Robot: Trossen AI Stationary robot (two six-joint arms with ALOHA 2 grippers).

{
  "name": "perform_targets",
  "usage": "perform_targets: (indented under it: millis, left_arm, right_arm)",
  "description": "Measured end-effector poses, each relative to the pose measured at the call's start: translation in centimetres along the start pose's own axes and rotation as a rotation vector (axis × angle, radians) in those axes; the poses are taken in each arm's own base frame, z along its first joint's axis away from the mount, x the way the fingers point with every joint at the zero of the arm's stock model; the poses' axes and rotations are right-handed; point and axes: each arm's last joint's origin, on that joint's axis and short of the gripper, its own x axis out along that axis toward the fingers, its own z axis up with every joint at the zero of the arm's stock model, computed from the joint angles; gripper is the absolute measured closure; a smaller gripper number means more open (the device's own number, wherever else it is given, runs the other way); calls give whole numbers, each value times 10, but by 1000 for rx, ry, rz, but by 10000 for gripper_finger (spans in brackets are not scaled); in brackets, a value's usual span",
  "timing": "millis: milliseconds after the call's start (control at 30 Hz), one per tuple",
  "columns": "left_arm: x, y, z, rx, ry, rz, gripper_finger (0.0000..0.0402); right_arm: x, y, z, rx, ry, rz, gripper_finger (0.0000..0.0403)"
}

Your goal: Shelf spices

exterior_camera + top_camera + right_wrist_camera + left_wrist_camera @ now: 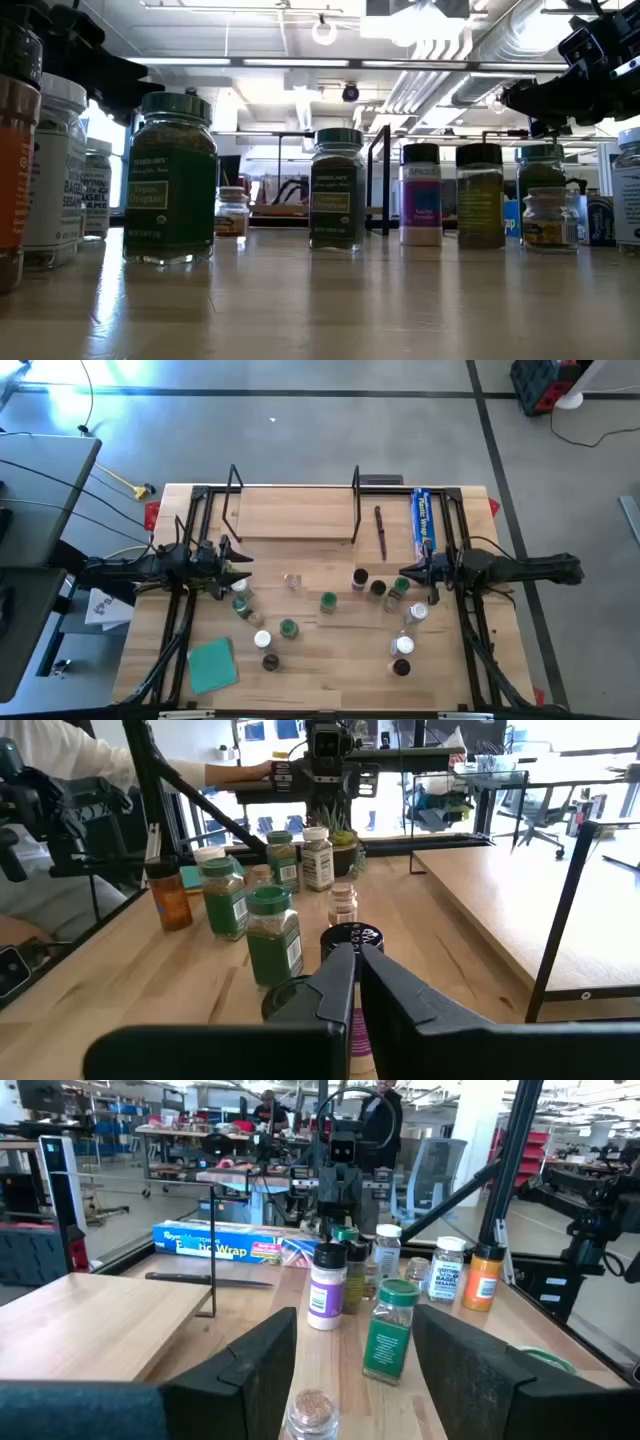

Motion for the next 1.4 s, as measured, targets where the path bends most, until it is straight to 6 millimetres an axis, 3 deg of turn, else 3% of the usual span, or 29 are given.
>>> perform_targets:
  millis: [1167, 1400]
  left_arm:
    - [0, 0, 0, 0, 0, 0, 206]
    - [0, 0, 0, 0, 0, 0, 206]
  right_arm:
    - [0, 0, 0, 2, 0, -1, 387]
    - [0, -3, 7, 80, -83, -89, 387]
